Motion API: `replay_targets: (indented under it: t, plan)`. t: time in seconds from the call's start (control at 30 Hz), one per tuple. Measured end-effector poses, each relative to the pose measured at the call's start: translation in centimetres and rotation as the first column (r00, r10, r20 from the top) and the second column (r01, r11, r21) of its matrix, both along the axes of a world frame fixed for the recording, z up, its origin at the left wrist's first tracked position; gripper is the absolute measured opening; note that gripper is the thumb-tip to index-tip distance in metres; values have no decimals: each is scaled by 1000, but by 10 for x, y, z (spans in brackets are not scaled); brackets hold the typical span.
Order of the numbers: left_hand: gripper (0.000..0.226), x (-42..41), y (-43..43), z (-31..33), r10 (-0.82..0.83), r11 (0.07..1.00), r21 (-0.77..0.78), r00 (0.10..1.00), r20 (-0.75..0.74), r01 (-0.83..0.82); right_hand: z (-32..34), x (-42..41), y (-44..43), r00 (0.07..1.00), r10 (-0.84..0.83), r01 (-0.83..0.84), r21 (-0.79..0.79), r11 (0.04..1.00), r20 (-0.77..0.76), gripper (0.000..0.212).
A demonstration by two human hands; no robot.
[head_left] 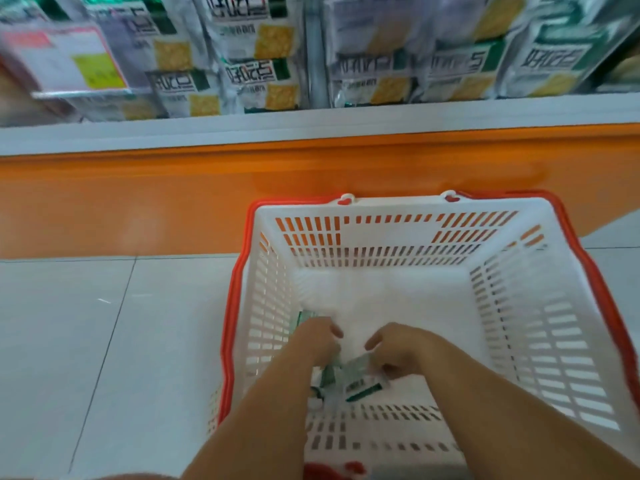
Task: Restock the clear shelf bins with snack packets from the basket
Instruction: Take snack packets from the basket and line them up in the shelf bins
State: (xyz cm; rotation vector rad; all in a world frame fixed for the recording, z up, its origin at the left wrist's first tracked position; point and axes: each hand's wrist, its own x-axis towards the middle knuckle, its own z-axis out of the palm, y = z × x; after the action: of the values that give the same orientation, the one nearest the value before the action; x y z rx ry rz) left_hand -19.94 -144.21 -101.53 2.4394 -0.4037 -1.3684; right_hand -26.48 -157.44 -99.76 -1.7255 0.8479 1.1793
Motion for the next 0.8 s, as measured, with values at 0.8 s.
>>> replay_targets:
  t: [0.8]
  plan:
    - [27,-11,-55,299,280,631,-748,840,465,204,316,-12,-95,371,-522,236,466,853,768,29]
